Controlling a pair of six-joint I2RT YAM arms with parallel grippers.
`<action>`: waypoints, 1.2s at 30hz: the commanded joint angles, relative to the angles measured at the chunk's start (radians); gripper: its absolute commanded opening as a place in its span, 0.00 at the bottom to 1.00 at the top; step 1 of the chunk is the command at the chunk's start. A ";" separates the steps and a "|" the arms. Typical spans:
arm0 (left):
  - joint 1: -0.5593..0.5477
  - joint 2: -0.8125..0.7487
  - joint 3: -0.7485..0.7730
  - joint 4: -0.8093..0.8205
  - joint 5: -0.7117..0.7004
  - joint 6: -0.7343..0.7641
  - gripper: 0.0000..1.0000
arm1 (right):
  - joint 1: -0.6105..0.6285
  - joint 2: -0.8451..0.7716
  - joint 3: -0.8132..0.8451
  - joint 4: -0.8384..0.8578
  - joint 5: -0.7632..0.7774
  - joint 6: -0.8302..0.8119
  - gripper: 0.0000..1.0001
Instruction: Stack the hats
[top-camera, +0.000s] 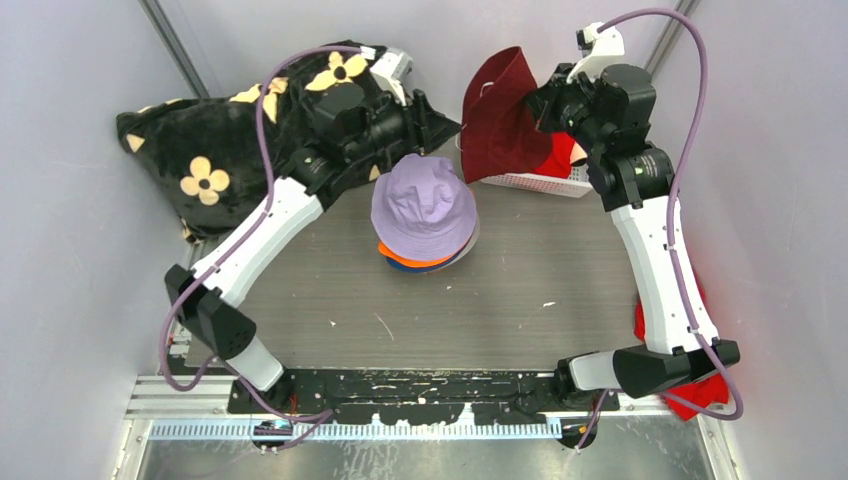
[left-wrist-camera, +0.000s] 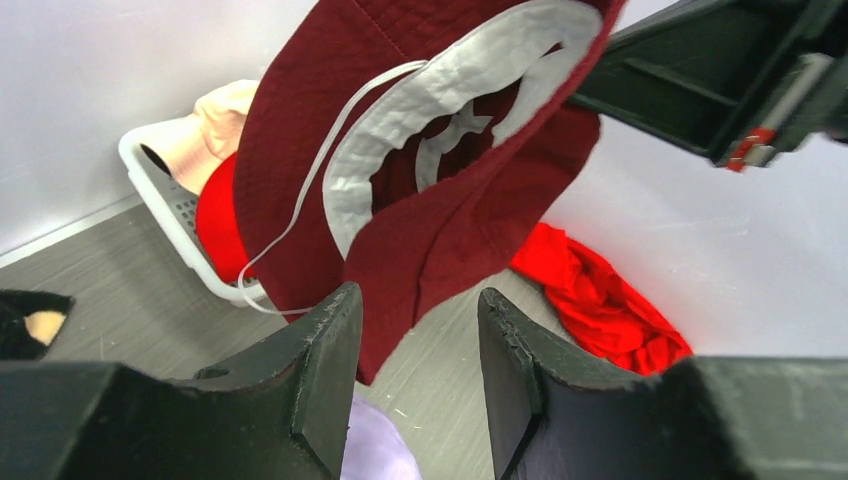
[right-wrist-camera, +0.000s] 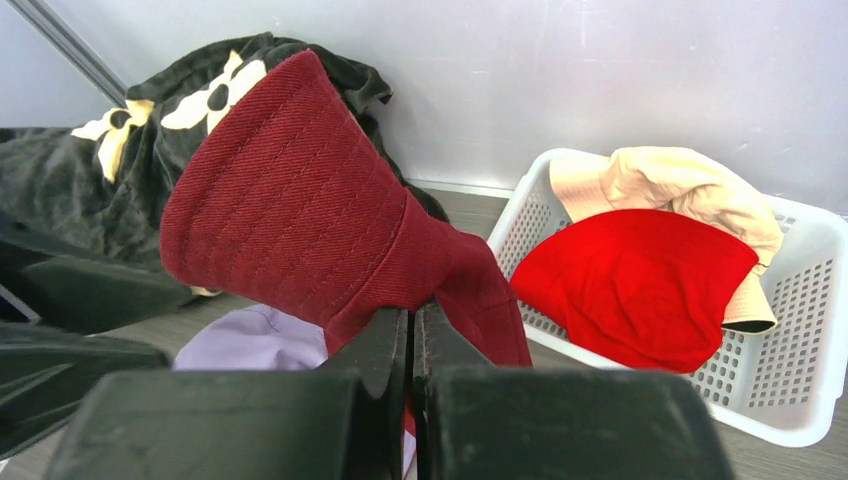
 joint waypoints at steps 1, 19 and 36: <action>-0.023 0.090 0.082 0.004 0.002 0.084 0.48 | 0.008 -0.010 0.020 0.025 -0.006 -0.012 0.01; -0.035 0.253 0.154 0.228 0.184 0.079 0.45 | 0.009 0.021 0.013 0.038 -0.022 -0.028 0.01; -0.035 0.182 0.142 0.256 0.224 -0.236 0.00 | 0.009 0.106 0.219 -0.054 0.093 -0.062 0.01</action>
